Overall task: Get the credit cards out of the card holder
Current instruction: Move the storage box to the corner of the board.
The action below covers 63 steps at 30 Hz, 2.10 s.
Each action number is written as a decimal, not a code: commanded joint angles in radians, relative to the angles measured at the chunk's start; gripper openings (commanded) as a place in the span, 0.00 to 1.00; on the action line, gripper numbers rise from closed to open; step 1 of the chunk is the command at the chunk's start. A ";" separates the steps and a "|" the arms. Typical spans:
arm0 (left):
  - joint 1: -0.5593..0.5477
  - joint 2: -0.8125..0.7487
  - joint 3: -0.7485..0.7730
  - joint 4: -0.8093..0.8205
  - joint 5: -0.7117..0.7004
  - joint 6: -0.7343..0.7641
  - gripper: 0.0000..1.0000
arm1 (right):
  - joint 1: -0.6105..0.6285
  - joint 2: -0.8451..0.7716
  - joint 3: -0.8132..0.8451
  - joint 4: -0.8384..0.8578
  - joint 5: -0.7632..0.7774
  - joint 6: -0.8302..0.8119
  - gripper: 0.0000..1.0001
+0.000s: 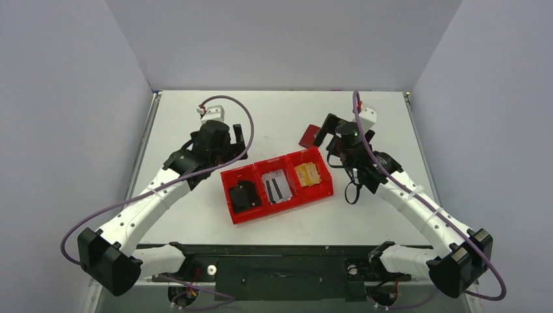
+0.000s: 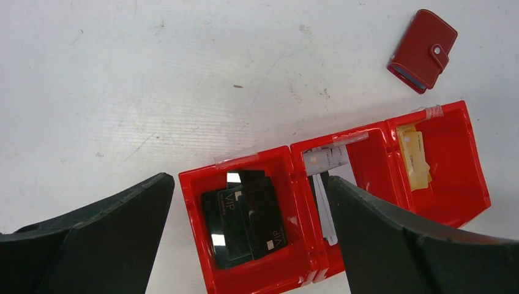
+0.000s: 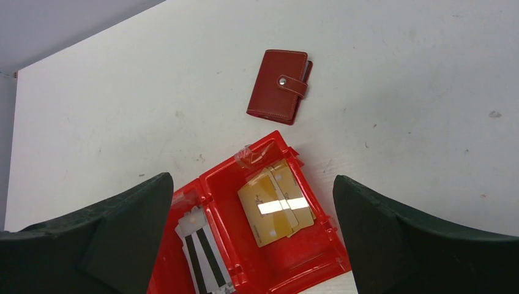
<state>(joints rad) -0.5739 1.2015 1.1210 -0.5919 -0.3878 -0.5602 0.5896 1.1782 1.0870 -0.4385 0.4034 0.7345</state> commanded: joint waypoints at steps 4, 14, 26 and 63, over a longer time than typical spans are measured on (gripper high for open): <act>0.005 0.036 0.089 -0.032 0.053 0.048 0.97 | -0.007 -0.010 0.063 -0.018 -0.021 -0.043 1.00; 0.005 0.026 0.097 -0.050 0.099 0.079 0.97 | -0.031 0.056 0.119 -0.074 -0.003 -0.037 1.00; 0.018 -0.005 0.058 -0.051 0.143 0.074 0.97 | -0.179 0.160 -0.010 -0.031 -0.200 0.008 1.00; 0.127 -0.005 0.118 -0.150 0.159 0.057 0.97 | 0.127 0.737 0.343 -0.012 -0.234 0.008 0.99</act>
<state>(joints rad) -0.4740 1.2247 1.1679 -0.7162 -0.2279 -0.4927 0.6704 1.8645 1.3163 -0.4454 0.1684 0.7021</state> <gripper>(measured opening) 0.972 0.989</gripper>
